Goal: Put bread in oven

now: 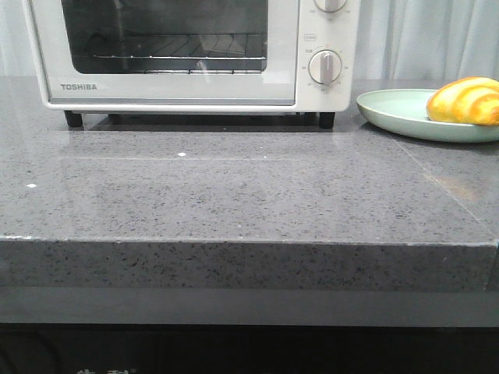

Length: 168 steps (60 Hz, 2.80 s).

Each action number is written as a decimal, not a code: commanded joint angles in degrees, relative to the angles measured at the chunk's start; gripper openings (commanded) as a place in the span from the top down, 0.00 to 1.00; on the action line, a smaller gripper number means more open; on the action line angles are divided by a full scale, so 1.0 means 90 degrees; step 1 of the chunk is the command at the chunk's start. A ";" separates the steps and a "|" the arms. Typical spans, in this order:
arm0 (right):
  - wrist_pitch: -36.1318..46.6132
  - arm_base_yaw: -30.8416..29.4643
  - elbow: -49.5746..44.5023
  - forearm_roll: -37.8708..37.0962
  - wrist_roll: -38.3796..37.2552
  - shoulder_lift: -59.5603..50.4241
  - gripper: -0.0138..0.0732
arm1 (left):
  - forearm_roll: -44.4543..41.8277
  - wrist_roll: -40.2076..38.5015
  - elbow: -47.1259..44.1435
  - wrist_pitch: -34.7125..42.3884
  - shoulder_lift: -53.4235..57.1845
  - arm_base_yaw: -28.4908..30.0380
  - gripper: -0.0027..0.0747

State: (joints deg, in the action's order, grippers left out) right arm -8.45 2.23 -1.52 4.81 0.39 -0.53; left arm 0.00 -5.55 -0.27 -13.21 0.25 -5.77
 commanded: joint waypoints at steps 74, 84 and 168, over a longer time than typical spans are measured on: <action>-0.1547 -0.0041 0.3391 0.0027 0.0065 0.2536 0.91 | -0.0811 -0.0062 0.3952 0.2222 -0.4781 -0.0467 0.99; -0.1527 -0.0041 0.3391 0.0027 0.0065 0.2534 0.91 | -0.1141 -0.0062 0.4787 0.2788 -0.6082 -0.1342 0.99; -0.1500 -0.0041 0.3398 0.0027 0.0065 0.2540 0.91 | -0.0737 -0.0121 0.6821 -0.0397 -0.7530 -0.3636 0.99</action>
State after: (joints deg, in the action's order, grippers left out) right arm -26.42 2.23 27.00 4.95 0.39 21.43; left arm -6.98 -5.55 60.07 -20.94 -72.32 -39.72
